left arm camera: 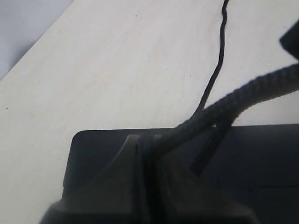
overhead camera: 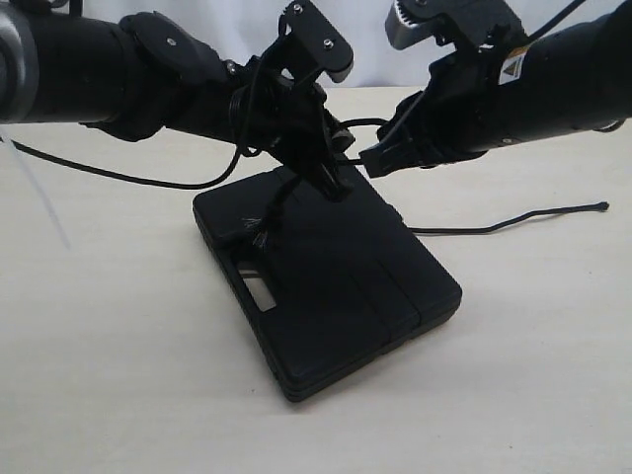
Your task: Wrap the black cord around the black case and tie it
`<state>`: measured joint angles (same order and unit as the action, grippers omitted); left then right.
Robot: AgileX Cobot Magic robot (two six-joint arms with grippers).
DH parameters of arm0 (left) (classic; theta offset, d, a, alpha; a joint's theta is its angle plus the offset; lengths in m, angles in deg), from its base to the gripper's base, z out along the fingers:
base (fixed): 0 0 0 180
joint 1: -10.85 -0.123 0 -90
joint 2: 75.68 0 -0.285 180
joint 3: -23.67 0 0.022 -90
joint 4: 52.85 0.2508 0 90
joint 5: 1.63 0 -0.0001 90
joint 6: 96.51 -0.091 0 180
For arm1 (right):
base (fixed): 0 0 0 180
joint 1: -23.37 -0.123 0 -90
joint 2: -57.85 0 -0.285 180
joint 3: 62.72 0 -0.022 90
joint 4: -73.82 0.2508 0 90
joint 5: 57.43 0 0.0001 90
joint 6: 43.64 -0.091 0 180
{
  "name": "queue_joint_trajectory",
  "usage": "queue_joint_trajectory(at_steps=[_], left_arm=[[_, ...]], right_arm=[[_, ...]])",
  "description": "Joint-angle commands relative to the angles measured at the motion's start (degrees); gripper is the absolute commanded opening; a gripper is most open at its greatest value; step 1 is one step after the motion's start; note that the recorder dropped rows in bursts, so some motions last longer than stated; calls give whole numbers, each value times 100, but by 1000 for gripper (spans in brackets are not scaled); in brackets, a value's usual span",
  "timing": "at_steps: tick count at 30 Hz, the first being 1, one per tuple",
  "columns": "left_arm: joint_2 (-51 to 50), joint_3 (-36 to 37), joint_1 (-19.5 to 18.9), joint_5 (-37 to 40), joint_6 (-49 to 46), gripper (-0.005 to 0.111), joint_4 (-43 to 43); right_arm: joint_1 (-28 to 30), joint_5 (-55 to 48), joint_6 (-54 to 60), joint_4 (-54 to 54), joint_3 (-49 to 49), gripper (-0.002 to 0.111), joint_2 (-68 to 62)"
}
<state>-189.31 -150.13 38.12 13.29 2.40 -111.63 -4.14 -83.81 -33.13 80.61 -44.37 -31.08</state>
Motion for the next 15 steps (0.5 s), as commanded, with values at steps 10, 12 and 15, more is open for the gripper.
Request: queue_joint_trajectory(at_steps=[10, 12, 15], left_arm=[[-1, -59, 9, 78, 54, 0, -209], [-1, -59, 9, 161, 54, 0, -209], [-1, -59, 9, 190, 54, 0, -209]], right_arm=[[33, 1416, -1827, 211, 1237, 52, 803], [33, 2369, -1865, 542, 1732, 52, 803], [33, 3493, -1865, 1140, 2291, 52, 784]])
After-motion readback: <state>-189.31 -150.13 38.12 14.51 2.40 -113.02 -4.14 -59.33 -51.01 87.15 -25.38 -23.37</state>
